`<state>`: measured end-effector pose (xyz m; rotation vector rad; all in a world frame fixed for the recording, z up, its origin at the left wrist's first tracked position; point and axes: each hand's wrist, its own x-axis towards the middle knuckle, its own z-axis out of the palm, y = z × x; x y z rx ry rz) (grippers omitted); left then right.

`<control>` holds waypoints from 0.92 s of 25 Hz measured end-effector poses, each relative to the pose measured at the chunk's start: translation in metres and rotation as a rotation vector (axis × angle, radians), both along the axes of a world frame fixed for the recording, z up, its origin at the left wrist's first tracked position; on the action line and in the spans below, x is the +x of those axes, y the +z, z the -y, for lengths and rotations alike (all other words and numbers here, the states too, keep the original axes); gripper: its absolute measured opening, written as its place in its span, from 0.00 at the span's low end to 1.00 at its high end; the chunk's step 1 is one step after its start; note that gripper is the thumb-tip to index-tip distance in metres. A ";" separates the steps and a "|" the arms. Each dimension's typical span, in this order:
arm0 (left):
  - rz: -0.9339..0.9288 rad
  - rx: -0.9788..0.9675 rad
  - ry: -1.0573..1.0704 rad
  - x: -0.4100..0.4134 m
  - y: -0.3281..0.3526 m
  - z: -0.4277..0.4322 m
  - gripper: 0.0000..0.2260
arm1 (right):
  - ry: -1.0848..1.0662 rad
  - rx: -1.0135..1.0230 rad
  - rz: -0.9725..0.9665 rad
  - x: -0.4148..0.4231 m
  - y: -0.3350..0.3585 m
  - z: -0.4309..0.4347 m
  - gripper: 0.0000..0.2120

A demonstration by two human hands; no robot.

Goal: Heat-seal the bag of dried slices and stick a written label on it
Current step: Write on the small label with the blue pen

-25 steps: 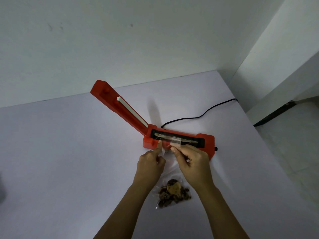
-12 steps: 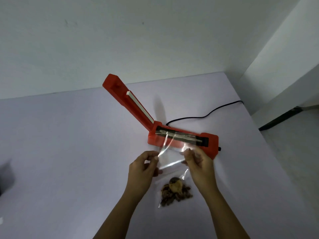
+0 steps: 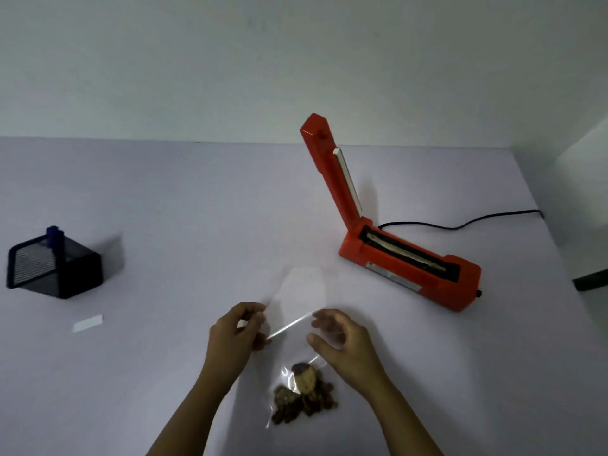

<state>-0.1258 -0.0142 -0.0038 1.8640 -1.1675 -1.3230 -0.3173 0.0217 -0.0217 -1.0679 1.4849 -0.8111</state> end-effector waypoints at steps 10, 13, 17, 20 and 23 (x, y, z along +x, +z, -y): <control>0.284 -0.062 -0.006 0.028 -0.026 0.039 0.06 | -0.100 0.061 -0.219 0.041 -0.020 0.021 0.17; 0.327 -0.097 -0.005 0.024 -0.030 0.039 0.07 | -0.090 0.047 -0.276 0.043 -0.023 0.025 0.18; 0.376 -0.139 0.029 0.021 -0.035 0.038 0.10 | -0.080 0.007 -0.361 0.046 -0.023 0.026 0.19; 0.375 -0.142 0.017 0.022 -0.037 0.038 0.12 | -0.080 0.020 -0.368 0.046 -0.021 0.024 0.20; 0.372 -0.154 0.031 0.027 -0.031 0.041 0.12 | -0.082 0.000 -0.412 0.045 -0.012 0.026 0.21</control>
